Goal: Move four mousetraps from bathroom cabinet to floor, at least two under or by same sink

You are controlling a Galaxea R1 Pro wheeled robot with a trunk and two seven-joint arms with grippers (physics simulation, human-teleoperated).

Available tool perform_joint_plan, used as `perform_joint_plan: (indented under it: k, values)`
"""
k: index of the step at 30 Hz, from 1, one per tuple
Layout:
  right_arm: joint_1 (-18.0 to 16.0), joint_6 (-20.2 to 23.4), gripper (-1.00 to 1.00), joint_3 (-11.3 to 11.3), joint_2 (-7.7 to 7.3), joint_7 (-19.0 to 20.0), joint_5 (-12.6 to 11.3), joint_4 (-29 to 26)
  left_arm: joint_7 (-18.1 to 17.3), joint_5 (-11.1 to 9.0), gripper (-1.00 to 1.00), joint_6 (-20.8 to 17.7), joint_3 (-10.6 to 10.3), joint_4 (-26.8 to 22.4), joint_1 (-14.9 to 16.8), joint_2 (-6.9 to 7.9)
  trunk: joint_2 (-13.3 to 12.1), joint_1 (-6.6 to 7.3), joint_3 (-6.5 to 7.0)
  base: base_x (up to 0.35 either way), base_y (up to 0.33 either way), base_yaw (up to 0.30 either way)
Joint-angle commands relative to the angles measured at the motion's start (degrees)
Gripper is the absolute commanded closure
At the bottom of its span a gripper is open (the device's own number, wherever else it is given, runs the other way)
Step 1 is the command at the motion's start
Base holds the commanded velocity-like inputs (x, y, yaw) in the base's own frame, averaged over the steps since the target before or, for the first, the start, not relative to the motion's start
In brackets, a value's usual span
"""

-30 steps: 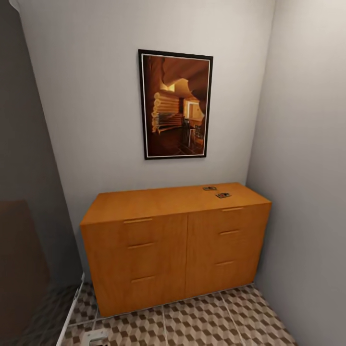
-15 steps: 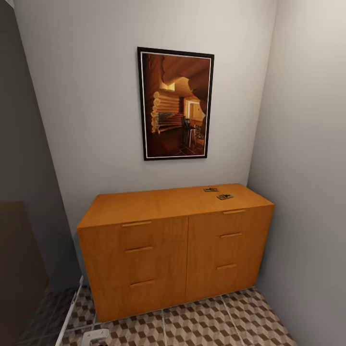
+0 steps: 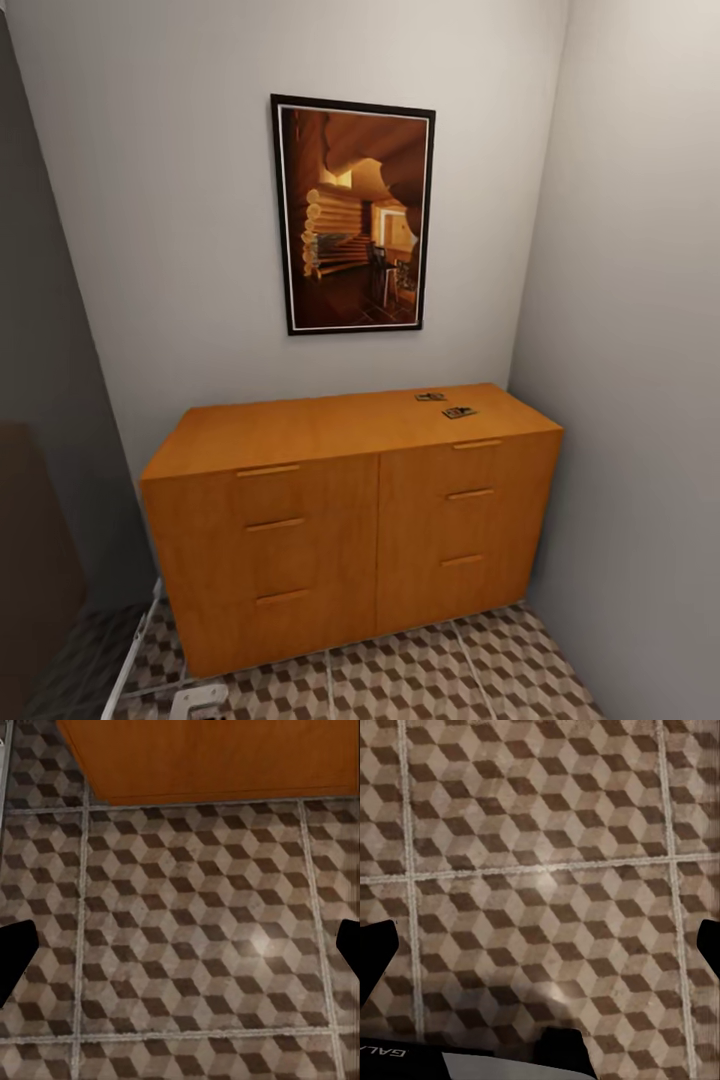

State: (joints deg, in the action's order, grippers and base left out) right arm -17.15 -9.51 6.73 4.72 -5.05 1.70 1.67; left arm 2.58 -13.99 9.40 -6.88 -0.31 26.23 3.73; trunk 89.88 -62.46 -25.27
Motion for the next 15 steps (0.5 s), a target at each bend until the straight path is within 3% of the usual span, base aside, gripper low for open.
perform_joint_plan:
  k: [1,15]
  values:
    - [-0.08,-0.24,-1.00,0.39,0.03,-0.31,0.19,0.18,0.13,-0.43,-1.00,0.18,-0.50,0.04,0.04,0.01,0.03,-0.01,-0.06,0.104,-0.233,0.000]
    - [-0.10,-0.24,-1.00,0.39,0.03,-0.14,0.23,0.18,0.06,-0.43,-1.00,0.18,-0.50,0.04,0.03,0.05,0.03,-0.01,-0.06,0.114,-0.234,0.000]
